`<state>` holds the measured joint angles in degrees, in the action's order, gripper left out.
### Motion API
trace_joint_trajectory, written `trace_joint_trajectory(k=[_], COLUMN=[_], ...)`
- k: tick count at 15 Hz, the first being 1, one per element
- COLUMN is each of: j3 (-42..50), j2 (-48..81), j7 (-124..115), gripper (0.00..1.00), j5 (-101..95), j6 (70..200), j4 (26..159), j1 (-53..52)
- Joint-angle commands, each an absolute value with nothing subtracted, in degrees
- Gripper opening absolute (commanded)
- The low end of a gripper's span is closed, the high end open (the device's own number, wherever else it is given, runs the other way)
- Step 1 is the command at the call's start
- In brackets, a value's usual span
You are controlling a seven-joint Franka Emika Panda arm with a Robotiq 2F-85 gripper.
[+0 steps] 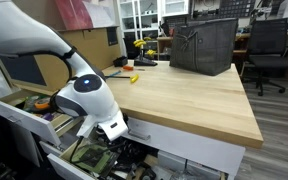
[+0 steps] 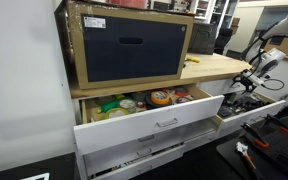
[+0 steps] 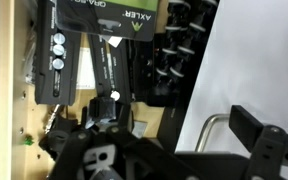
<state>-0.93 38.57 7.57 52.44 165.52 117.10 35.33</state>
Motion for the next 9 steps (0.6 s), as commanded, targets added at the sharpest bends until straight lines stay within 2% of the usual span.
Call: trace_joint_trajectory(k=[1, 6, 9], j3=[-9.55, -15.79, -13.15], j2=[30.37, 24.91, 22.54], j7=[21.26, 31.81, 26.73], gripper=[1.0, 1.0, 1.0], j5=[59.08, 67.14, 61.42], j6=[166.55, 164.1, 160.26], j4=[126.26, 131.29, 132.97], j1=[41.57, 47.32, 46.19])
